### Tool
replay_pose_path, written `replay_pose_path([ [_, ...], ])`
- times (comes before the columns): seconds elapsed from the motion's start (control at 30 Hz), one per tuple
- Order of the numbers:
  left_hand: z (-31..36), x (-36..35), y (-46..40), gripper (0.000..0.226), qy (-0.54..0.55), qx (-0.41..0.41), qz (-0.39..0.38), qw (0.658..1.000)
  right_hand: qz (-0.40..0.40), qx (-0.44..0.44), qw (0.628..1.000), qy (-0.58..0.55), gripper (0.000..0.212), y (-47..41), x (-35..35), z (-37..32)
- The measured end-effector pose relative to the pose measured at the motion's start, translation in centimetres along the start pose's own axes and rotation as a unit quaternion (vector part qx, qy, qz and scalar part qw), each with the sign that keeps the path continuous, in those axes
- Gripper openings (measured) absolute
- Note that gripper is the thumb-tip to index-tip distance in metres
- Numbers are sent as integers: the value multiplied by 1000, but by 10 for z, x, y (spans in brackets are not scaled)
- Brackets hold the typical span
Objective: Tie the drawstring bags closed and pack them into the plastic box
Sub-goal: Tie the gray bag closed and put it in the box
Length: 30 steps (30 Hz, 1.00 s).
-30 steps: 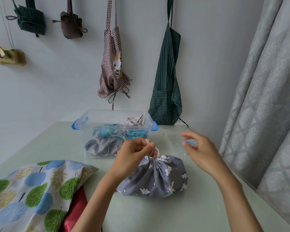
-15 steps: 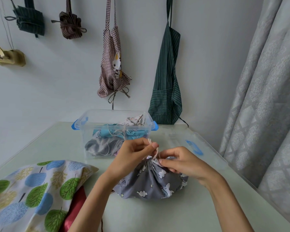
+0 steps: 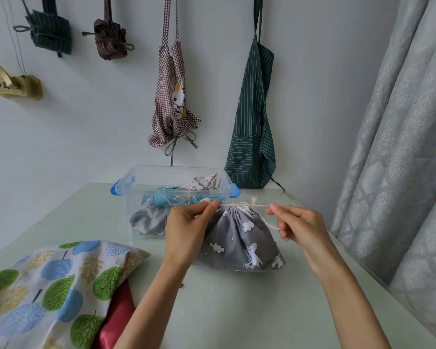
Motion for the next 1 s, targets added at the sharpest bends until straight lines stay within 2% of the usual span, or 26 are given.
replay_pose_path([
  [0.1,-4,3,1,30,-2,2,39,999,-1,-2,999,43,23,0,-3,-1],
  [0.2,-9,10,-1,22,23,36,70,997,-40,-18,993,112,23,1,-2,1],
  [0.37,-19,7,-1,23,-5,61,41,997,-68,-34,971,228,22,3,-5,10],
  [0.47,-14,0,-1,19,112,97,-18,989,-141,-53,961,234,26,6,-11,9],
  [0.57,-7,-5,-4,21,278,178,-80,940,-216,-106,949,202,30,12,-17,9],
  [0.67,-2,-4,-5,21,360,225,-90,901,-219,-131,946,202,31,14,-16,10],
  [0.83,-11,6,-6,21,286,258,-118,915,-244,-163,929,227,30,13,-17,11],
  [1.0,-13,2,-4,29,206,253,-152,933,-243,-167,915,275,31,13,-18,12],
])
Point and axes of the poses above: each hand's wrist, its own y-axis away from the middle knuckle, its own x-axis out of the back of the hand, z = x × y, the point moved 3 cm from there along -y, towards the middle knuckle, and after that the axes turned 3 degrees about -y, right-handed, at the moved point
